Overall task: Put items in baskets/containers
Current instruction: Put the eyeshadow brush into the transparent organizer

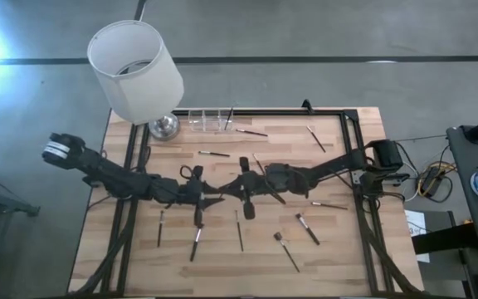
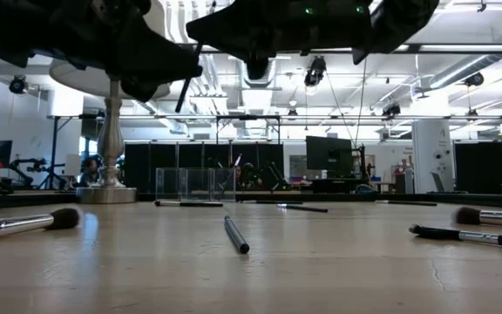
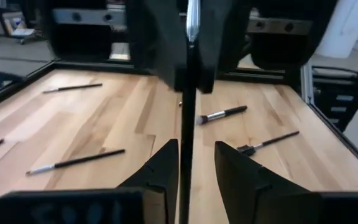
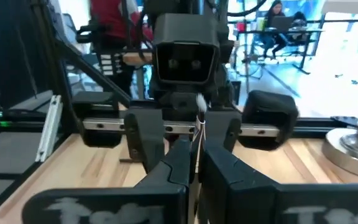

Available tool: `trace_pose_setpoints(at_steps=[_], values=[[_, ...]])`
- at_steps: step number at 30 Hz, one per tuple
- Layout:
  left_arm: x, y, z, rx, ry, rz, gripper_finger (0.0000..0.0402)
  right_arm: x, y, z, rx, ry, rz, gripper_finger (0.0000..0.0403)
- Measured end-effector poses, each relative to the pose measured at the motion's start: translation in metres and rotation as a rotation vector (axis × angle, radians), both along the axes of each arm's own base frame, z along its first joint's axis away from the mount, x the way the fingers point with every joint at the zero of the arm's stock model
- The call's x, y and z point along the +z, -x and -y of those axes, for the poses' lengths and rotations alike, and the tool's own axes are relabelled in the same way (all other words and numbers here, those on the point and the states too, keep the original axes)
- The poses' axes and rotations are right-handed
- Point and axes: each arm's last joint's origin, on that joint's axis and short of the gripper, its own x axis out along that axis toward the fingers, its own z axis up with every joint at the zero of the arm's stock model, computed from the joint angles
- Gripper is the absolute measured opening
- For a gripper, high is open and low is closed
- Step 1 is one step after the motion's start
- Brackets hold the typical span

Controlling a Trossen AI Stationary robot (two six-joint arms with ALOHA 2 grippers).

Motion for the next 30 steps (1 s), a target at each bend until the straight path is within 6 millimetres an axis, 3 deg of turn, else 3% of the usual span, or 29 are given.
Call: trace_pose_setpoints(at_steps=[5,14,23,30], values=[[0.001,-0.007,0.002,-0.016,-0.033,-0.007,0.0092,0.002,-0.002,0.001,0.007,0.001,-0.008,0.0012],[0.009,-0.008,0.001,0.002,-0.014,0.032,0.0018,0.0,-0.001,0.001,0.008,0.005,-0.031,0.0012],[0.011,-0.009,-0.004,0.012,0.022,0.048,0.0068,-0.002,-0.002,0.002,-0.001,0.007,-0.043,0.0012],[0.01,-0.009,-0.003,-0.011,0.0,0.043,0.0055,-0.002,-0.001,0.001,0.004,0.007,-0.041,0.0012]])
